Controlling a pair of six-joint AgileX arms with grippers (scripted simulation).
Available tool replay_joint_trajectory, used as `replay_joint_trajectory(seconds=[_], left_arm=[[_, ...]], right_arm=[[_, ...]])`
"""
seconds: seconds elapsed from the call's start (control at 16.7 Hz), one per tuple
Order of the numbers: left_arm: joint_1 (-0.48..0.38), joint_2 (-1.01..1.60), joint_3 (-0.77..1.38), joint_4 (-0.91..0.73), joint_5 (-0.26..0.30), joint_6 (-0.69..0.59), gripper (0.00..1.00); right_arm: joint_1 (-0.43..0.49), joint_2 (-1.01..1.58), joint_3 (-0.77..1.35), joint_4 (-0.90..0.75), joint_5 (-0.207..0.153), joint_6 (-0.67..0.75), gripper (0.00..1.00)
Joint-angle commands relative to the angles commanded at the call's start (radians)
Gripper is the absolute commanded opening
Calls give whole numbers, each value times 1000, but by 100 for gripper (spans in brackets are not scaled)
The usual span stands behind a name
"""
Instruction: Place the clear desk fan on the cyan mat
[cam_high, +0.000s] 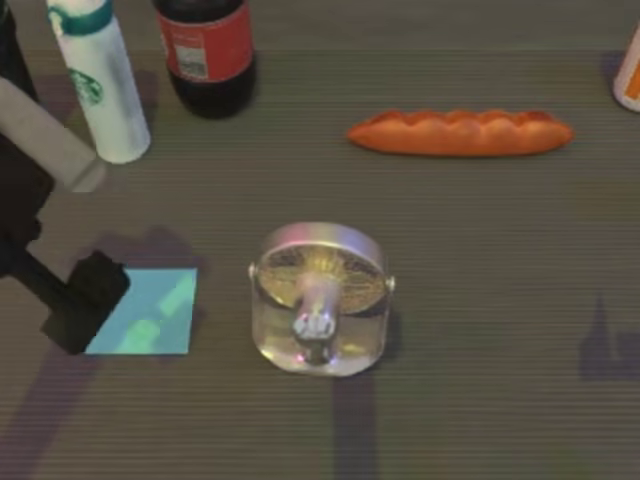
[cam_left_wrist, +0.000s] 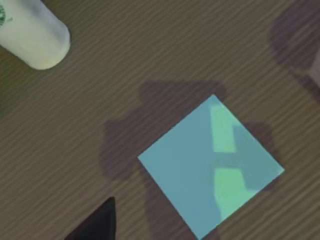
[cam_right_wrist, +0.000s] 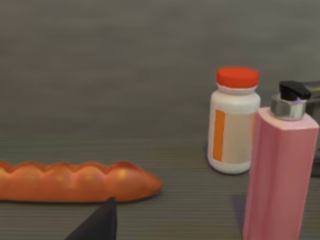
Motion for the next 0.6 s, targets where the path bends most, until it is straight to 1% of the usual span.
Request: replay_joint_trajectory(seconds=[0.3,0.6], left_arm=[[-152,481,480,-329,-2,229,100],[-276,904,916,-587,-12,426,100]], right_arm=[[0,0,0,0,0,0,100],[0,0,0,0,0,0,100]])
